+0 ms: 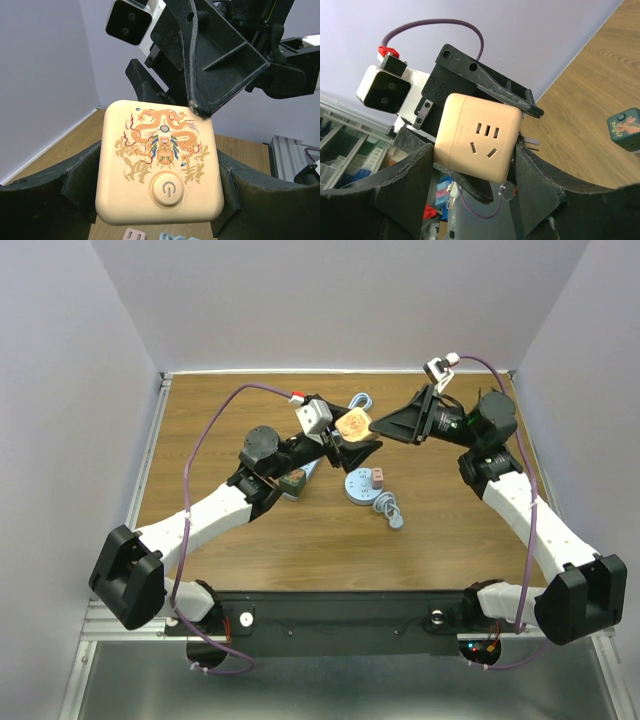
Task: Insert the plug
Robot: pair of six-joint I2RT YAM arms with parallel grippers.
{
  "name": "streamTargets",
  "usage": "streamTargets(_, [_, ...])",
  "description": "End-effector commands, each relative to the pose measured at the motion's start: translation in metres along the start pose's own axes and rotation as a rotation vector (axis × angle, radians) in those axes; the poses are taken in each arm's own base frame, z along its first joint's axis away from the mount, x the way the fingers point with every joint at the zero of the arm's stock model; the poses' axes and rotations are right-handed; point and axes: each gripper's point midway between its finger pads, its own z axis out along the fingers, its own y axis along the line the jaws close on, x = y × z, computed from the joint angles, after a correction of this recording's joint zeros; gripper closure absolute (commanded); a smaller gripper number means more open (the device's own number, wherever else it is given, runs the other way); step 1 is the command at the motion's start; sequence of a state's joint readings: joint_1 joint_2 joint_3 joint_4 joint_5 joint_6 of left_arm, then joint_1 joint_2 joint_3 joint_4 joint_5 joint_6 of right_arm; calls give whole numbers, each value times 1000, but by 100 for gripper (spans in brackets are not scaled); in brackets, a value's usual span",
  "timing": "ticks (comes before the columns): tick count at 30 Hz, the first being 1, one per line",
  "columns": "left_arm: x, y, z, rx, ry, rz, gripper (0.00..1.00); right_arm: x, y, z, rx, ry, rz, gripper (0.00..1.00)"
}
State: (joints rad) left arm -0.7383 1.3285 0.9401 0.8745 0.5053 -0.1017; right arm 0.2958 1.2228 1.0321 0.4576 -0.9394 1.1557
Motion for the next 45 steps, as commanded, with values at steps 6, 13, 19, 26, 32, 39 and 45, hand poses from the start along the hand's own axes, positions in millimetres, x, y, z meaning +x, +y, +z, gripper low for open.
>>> streamTargets(6, [39, -26, -6, 216, 195, 61, 100, 10, -30, -10, 134, 58, -284, 32])
streamTargets(13, [77, -44, -27, 326, 355, -32, 100, 6, -40, -13, 153, 64, -457, 8])
streamTargets(19, [92, -53, -40, 379, 456, -62, 100, -5, -46, -24, 231, 60, -631, 0])
streamTargets(26, [100, -49, -43, 360, 471, -69, 100, 11, -63, -29, 275, 167, -543, 0])
streamTargets(32, [128, -13, -39, 164, 536, -52, 100, 32, -92, -31, 325, 203, -352, 1])
streamTargets(39, [152, 13, -37, 32, 580, -45, 100, 55, -115, -33, 340, 252, -209, 1])
streamTargets(45, [155, 18, -28, 33, 588, -39, 100, 75, -137, -33, 365, 297, -177, 1])
